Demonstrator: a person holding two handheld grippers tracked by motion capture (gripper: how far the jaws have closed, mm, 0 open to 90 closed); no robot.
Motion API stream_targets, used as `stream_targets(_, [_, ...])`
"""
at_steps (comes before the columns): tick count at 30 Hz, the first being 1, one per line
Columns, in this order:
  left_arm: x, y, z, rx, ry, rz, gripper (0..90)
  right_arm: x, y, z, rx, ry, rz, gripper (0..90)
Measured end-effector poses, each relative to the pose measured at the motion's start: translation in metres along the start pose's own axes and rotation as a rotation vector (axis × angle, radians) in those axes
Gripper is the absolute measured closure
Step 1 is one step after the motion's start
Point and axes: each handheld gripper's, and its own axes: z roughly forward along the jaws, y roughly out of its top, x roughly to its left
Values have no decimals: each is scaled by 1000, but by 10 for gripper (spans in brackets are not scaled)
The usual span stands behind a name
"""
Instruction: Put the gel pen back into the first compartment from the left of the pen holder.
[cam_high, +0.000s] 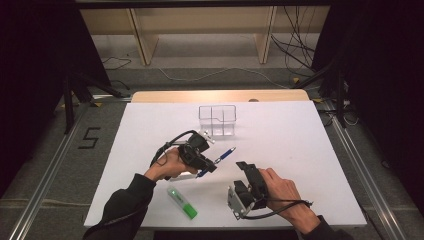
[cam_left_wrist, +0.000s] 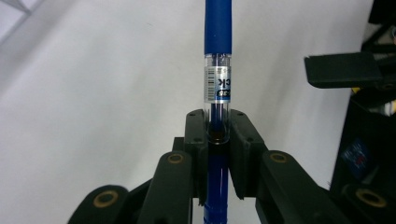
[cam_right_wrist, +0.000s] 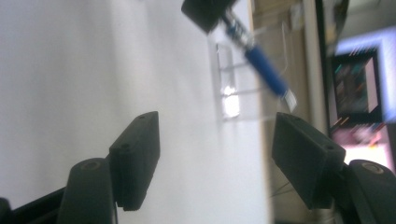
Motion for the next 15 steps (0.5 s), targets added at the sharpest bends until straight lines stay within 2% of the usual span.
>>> stream_targets(1, [2, 0, -2, -14, 11, -4, 790, -3, -2, 1, 4, 15, 49, 332])
stream_targets(3, [4, -2, -5, -55, 32, -35, 790, -7, -7, 2, 0, 63, 183, 318])
stream_targets(5, [7, -3, -8, -74, 53, -38, 790, -10, -11, 3, -1, 107, 311, 306])
stream_targets(8, [11, -5, -12, -114, 78, -62, 790, -16, -18, 5, -18, 164, 444, 306])
stream_targets(12, [15, -6, -16, -177, 112, -102, 790, -21, -25, 7, -43, 233, 579, 304])
stream_targets(15, [18, -7, -20, -220, 135, -121, 790, -22, -30, 9, -78, 273, 642, 310])
